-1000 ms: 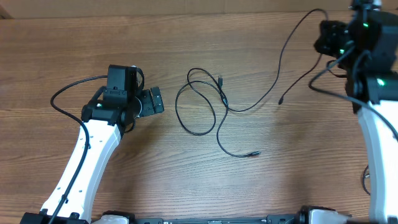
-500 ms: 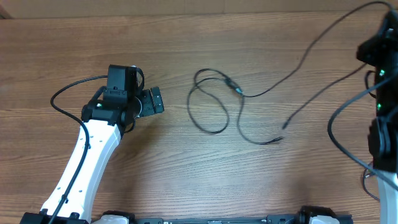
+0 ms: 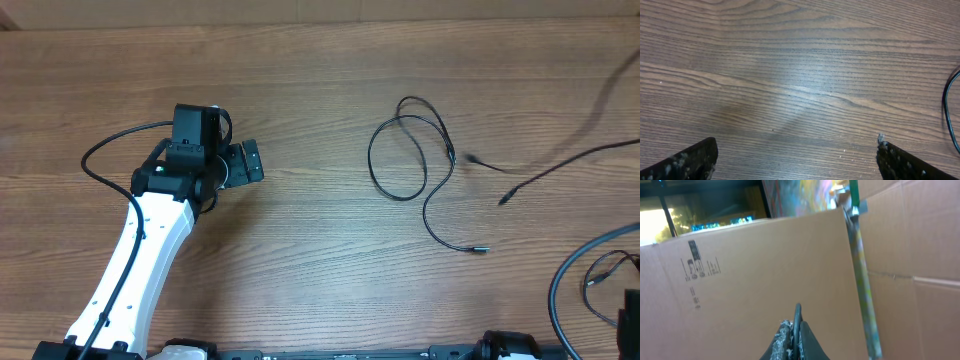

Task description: Untangle cables

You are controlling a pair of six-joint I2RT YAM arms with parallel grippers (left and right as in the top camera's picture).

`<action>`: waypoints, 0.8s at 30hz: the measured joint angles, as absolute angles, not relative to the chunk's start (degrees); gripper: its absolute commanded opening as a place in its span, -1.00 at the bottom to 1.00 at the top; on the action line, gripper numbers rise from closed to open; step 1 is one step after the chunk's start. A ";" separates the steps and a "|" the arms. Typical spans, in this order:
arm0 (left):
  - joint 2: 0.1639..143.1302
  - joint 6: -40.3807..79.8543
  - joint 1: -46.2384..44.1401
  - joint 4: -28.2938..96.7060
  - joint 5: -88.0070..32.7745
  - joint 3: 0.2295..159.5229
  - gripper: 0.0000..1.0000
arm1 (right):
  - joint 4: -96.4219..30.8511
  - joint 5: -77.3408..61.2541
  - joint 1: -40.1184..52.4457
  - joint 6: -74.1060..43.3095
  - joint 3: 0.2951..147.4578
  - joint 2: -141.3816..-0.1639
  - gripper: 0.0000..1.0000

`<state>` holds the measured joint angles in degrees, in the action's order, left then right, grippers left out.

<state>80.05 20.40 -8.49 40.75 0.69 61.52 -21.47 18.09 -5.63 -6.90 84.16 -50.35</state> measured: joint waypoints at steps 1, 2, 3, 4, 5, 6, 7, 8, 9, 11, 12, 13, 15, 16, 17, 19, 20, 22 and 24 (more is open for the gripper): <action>80.05 20.40 -8.49 40.75 0.69 61.52 1.00 | -21.52 18.20 -5.63 -6.17 84.55 -50.39 -0.92; 80.05 20.40 -8.49 40.75 0.69 61.52 1.00 | -21.52 18.24 -5.65 -5.72 84.71 -50.41 -0.92; 80.05 20.40 -8.49 40.75 0.69 61.52 0.99 | -21.58 18.26 -5.63 -4.86 84.77 -50.41 -0.92; 80.05 20.40 -8.49 40.75 0.69 61.52 0.99 | -21.89 18.28 -5.63 -4.14 84.77 -50.41 -0.92; 80.05 20.40 -8.49 40.75 0.69 61.52 1.00 | -22.31 18.28 -5.63 -3.44 84.77 -50.46 -0.92; 80.05 20.40 -8.49 40.75 0.69 61.52 1.00 | -22.87 18.41 -5.63 -2.74 84.77 -50.52 -0.92; 80.05 20.43 -8.49 40.75 0.69 61.52 0.99 | -23.53 18.59 -5.63 -2.20 84.77 -50.70 -0.92; 80.05 20.40 -8.49 40.75 0.69 61.52 1.00 | -23.77 18.72 -5.65 -1.89 84.77 -50.76 -0.92; 80.05 20.40 -8.49 40.75 0.69 61.52 0.99 | -24.88 19.57 -5.63 -1.30 84.77 -51.13 -0.92; 80.05 20.40 -8.49 40.75 0.69 61.52 1.00 | -25.87 21.32 -5.65 -0.05 84.77 -52.21 -0.92; 80.05 20.40 -8.49 40.75 0.69 61.52 1.00 | -26.26 22.26 -5.65 0.67 84.82 -52.99 -0.92; 80.05 20.40 -8.49 40.75 0.69 61.52 0.99 | -26.59 23.68 -5.63 1.56 84.86 -53.87 -0.92; 80.05 20.40 -8.49 40.75 0.69 61.52 0.99 | -26.63 25.93 -5.63 3.07 84.86 -55.92 -0.92; 80.05 20.40 -8.49 40.75 0.69 61.52 1.00 | -26.59 27.09 -5.63 3.66 84.86 -57.10 -0.92; 80.05 20.40 -8.49 40.75 0.69 61.52 1.00 | -26.63 28.27 -5.65 4.19 84.86 -58.43 -0.92; 80.05 20.40 -8.49 40.75 0.69 61.52 0.99 | -26.68 30.30 -5.65 4.91 84.86 -61.41 -0.92; 80.05 20.40 -8.49 40.75 0.69 61.52 0.99 | -26.68 31.20 -5.65 5.17 84.86 -63.07 -0.92; 80.05 20.40 -8.49 40.75 0.69 61.52 1.00 | -26.65 32.27 -5.91 5.69 84.86 -66.04 -0.92; 80.05 20.40 -8.49 40.75 0.69 61.52 1.00 | -26.57 32.82 -6.57 6.00 84.86 -68.42 -0.92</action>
<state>80.05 20.40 -8.49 40.75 0.69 61.52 -26.57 32.82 -6.57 6.00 84.86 -68.42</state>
